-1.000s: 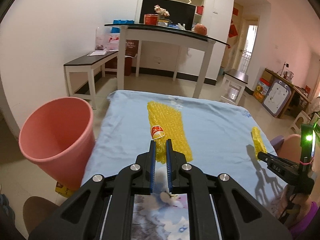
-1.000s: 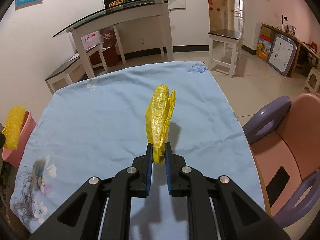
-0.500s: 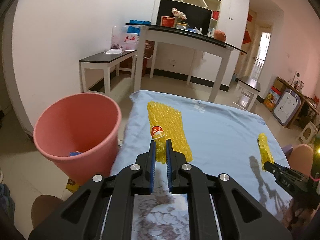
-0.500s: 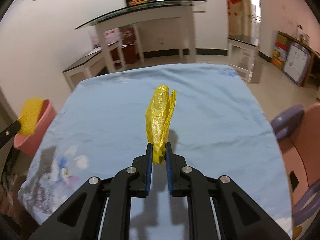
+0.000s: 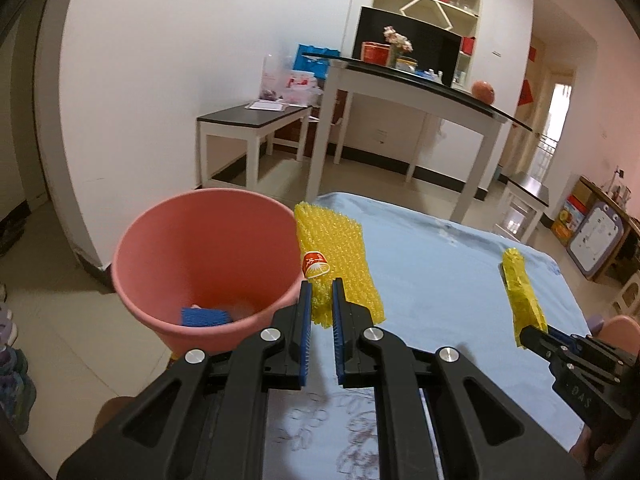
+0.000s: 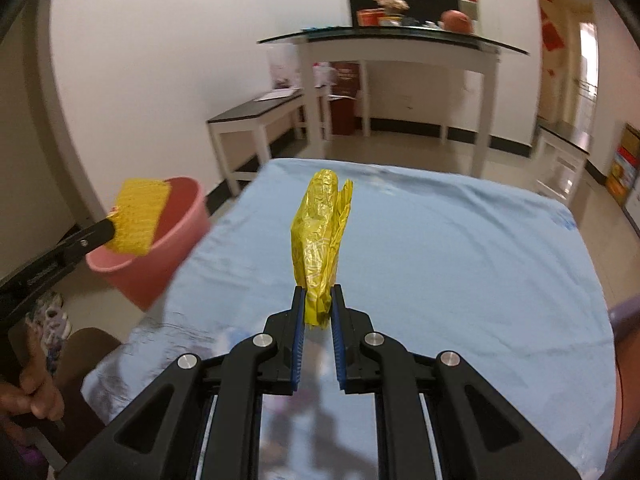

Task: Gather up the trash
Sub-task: 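Carry the foam net and yellow bag over the pink bucket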

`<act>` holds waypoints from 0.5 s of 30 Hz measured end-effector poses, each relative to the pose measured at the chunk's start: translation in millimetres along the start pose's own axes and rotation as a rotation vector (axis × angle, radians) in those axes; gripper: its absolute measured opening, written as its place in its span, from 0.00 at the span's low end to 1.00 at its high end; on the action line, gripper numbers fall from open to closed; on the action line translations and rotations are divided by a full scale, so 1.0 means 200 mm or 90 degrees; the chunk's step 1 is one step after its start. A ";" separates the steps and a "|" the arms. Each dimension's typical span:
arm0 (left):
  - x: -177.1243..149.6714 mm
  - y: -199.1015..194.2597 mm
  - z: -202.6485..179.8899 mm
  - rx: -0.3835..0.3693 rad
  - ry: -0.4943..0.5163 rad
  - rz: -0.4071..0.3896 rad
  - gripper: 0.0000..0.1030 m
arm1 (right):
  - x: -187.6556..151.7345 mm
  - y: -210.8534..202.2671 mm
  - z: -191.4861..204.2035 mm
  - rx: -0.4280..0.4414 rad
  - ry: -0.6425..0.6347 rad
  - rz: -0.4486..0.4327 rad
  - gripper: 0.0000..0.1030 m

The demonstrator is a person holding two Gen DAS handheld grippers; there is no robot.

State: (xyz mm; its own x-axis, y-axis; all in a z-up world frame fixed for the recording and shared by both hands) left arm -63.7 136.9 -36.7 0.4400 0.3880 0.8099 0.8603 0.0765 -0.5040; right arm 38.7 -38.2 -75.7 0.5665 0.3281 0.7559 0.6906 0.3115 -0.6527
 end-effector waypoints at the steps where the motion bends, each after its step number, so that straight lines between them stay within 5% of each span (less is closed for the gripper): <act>1: 0.00 -0.01 0.02 0.004 -0.003 -0.002 0.09 | 0.01 0.00 0.03 0.007 -0.006 -0.002 0.12; 15: 0.02 -0.06 0.13 0.042 -0.012 -0.017 0.09 | 0.08 -0.02 0.29 0.058 -0.056 -0.016 0.12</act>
Point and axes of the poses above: each gripper's, at about its wrist camera, not at the fingertips, and y roughly the way its jaws point, z to its left, x to its top, the point moved 4 cm from there along y, roughly the way its jaws point, and after that the axes turned 15 degrees about -x, right-handed, at the moved point
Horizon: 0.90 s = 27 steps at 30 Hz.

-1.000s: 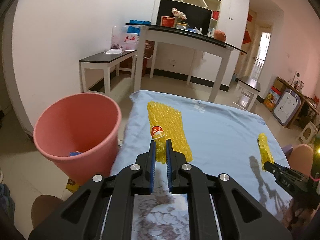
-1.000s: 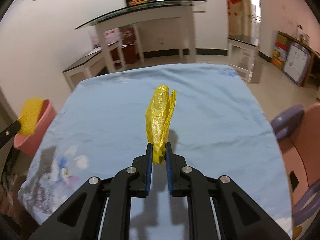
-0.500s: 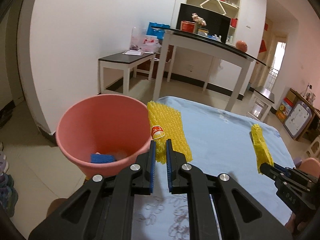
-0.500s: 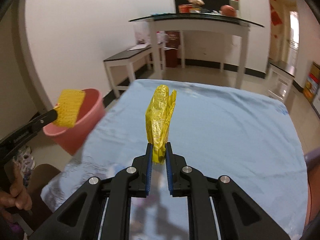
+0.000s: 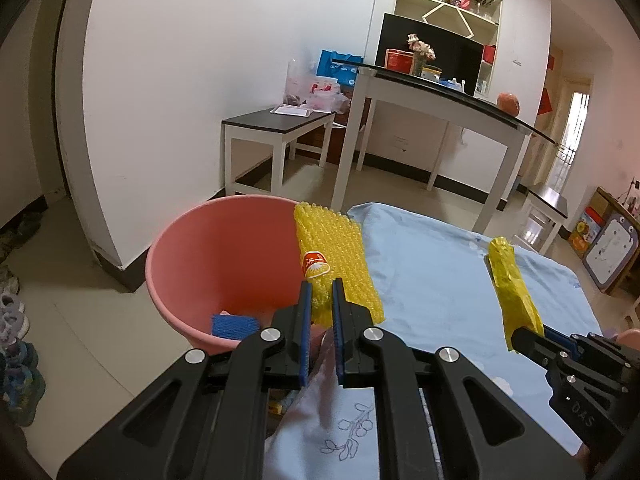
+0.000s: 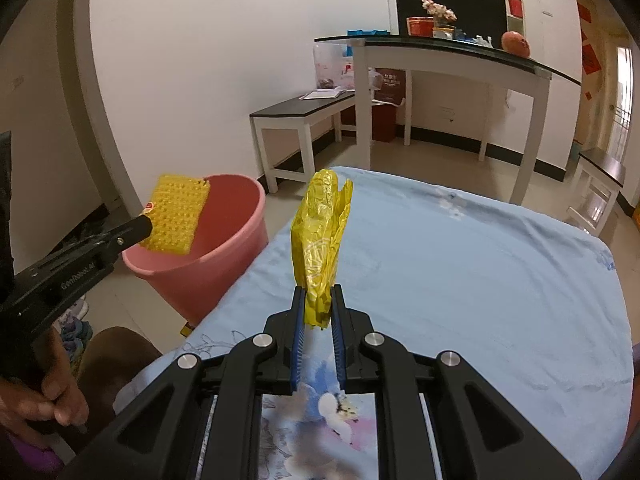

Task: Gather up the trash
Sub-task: 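Carry the foam net and yellow bag over the pink bucket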

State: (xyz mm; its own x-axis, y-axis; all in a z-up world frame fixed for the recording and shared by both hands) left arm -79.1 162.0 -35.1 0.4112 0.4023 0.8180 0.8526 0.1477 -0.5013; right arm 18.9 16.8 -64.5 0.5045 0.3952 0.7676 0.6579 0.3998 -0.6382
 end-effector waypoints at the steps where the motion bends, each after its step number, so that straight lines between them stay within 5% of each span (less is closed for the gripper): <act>1: 0.00 0.00 0.00 0.001 0.001 -0.001 0.09 | 0.00 0.00 0.01 0.001 -0.002 -0.001 0.12; 27: 0.02 -0.07 0.02 0.043 -0.010 -0.025 0.09 | 0.10 0.05 0.12 0.033 -0.036 -0.017 0.12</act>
Point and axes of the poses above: each gripper's, at about its wrist camera, not at the fingertips, and y roughly the way its jaws point, z to its left, x to its top, the point moved 4 cm from there along y, roughly the way its jaws point, and after that the axes turned 15 degrees about -x, right-handed, at the moved point
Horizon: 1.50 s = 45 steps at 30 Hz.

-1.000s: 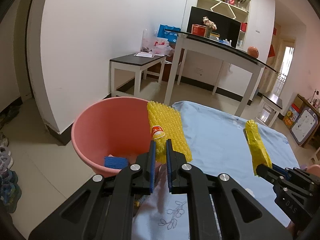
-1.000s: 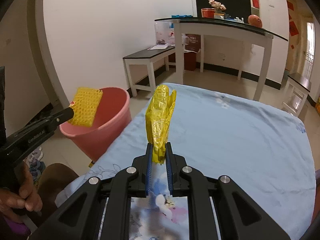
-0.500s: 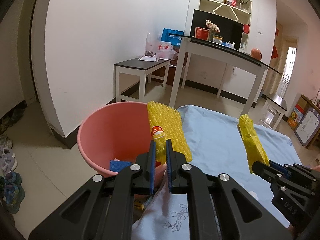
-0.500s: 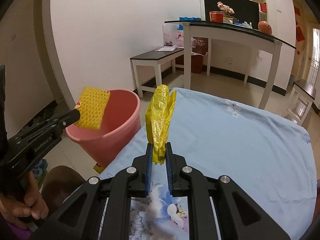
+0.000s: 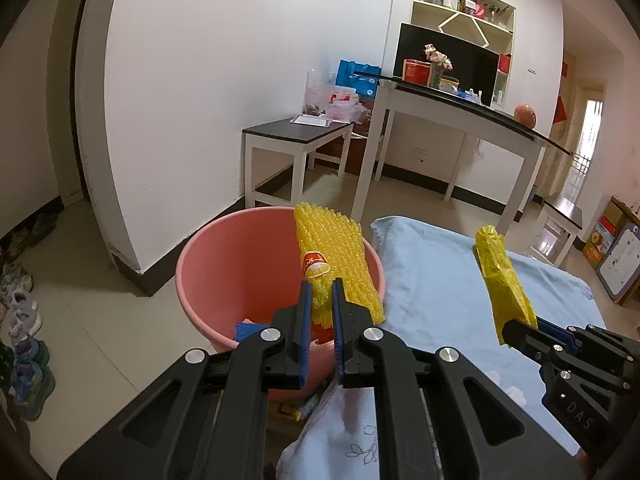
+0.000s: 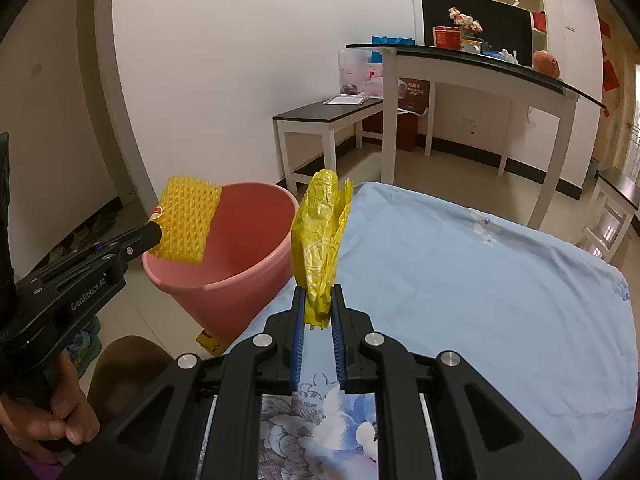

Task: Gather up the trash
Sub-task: 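Carry the foam net and yellow bag over the pink bucket, then open both grippers to drop the net and bag into the bucket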

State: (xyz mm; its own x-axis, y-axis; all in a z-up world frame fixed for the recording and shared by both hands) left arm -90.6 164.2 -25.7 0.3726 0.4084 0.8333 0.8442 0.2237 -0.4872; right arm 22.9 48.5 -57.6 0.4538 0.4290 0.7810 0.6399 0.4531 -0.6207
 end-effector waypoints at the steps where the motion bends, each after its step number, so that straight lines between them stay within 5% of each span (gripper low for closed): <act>1: 0.00 0.00 0.00 0.002 -0.001 -0.001 0.09 | 0.00 0.00 0.00 0.001 -0.001 0.000 0.12; 25: 0.07 0.03 0.19 0.051 -0.017 -0.017 0.09 | 0.16 0.12 0.18 0.033 -0.044 -0.019 0.12; 45: 0.07 0.21 0.46 0.070 -0.053 0.021 0.09 | 0.31 0.42 0.45 0.110 -0.033 0.036 0.12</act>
Point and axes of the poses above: each gripper's, at about its wrist camera, not at the fingertips, and y roughly the way its jaws point, z to its left, x to its top, the point moved 4 cm from there along y, roughly the way its jaws point, and after that the axes turned 15 degrees about -x, right-handed, at the moved point
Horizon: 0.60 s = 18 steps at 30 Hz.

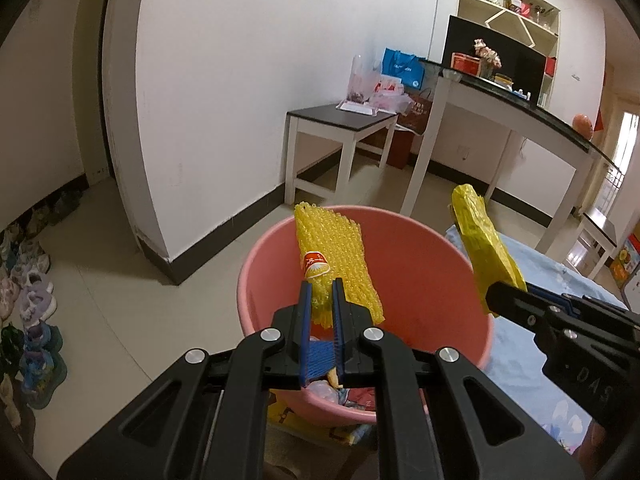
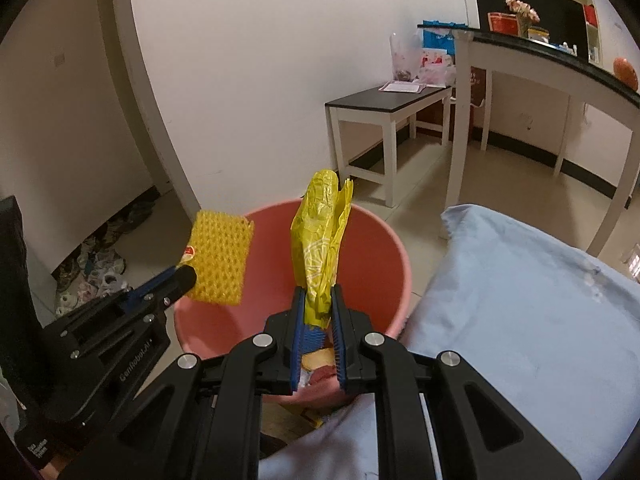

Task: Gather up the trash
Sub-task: 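Open both grippers to drop the net and bag into the bucket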

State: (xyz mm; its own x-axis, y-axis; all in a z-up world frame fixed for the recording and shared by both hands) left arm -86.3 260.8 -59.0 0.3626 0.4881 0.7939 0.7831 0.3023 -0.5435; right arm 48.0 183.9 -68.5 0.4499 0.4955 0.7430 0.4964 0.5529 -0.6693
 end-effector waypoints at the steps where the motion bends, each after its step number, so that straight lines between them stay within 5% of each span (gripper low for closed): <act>1: 0.00 0.01 0.01 -0.004 -0.001 0.002 0.09 | 0.00 0.01 0.00 0.001 0.001 0.003 0.12; 12: -0.01 0.11 0.08 -0.027 -0.038 0.035 0.14 | -0.02 0.17 0.02 0.000 0.004 0.034 0.13; 15: 0.00 0.12 0.09 -0.029 -0.043 0.037 0.29 | -0.02 0.17 0.02 0.002 0.005 0.037 0.29; 18: 0.00 0.12 0.08 -0.038 -0.042 0.032 0.34 | -0.02 0.18 0.01 0.003 0.010 0.033 0.39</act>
State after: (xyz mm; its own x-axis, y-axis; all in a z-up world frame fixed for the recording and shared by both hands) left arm -76.4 281.3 -75.8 0.3702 0.5551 0.7449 0.7938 0.2276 -0.5641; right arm 62.4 202.9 -94.6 0.4864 0.5131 0.7072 0.4687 0.5299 -0.7068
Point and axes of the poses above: each gripper's, at about its wrist camera, not at the fingertips, and y roughly the way its jaws point, z to its left, x to its top, the point moved 4 cm from there along y, roughly the way its jaws point, and after that the axes turned 15 degrees about -x, right-handed, at the moved point
